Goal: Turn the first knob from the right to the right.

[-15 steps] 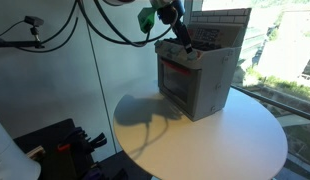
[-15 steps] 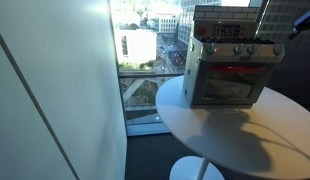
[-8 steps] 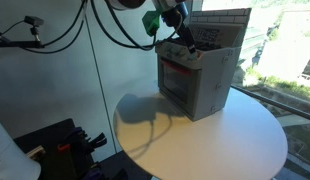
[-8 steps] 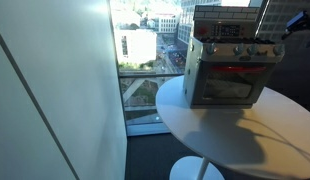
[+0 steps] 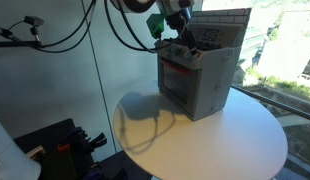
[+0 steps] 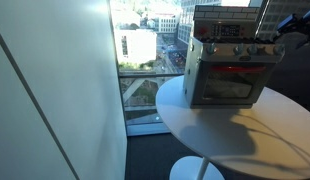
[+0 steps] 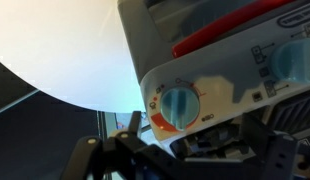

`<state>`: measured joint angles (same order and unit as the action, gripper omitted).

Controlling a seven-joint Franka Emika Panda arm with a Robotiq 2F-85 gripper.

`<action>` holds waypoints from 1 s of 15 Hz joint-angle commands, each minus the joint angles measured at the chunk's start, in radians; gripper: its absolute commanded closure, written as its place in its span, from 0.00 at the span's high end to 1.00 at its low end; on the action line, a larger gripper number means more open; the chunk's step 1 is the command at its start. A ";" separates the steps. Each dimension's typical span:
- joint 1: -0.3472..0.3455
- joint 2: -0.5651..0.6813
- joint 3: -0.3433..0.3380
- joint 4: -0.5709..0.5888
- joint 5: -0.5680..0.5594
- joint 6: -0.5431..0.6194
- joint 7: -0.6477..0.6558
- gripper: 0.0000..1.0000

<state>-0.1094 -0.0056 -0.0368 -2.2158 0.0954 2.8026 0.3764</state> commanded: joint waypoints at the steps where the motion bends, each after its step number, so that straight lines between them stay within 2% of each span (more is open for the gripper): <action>1: 0.017 0.041 -0.012 0.055 0.037 -0.011 -0.044 1.00; 10: 0.029 0.069 -0.010 0.081 0.046 -0.014 -0.052 1.00; 11: 0.030 0.070 -0.010 0.082 0.045 -0.014 -0.051 0.92; 12: 0.030 0.070 -0.011 0.081 0.043 -0.013 -0.048 0.77; 13: 0.029 0.069 -0.011 0.080 0.043 -0.012 -0.048 0.66; 15: 0.029 0.068 -0.013 0.079 0.040 -0.011 -0.045 0.49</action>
<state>-0.0903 0.0504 -0.0370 -2.1655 0.1080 2.8025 0.3636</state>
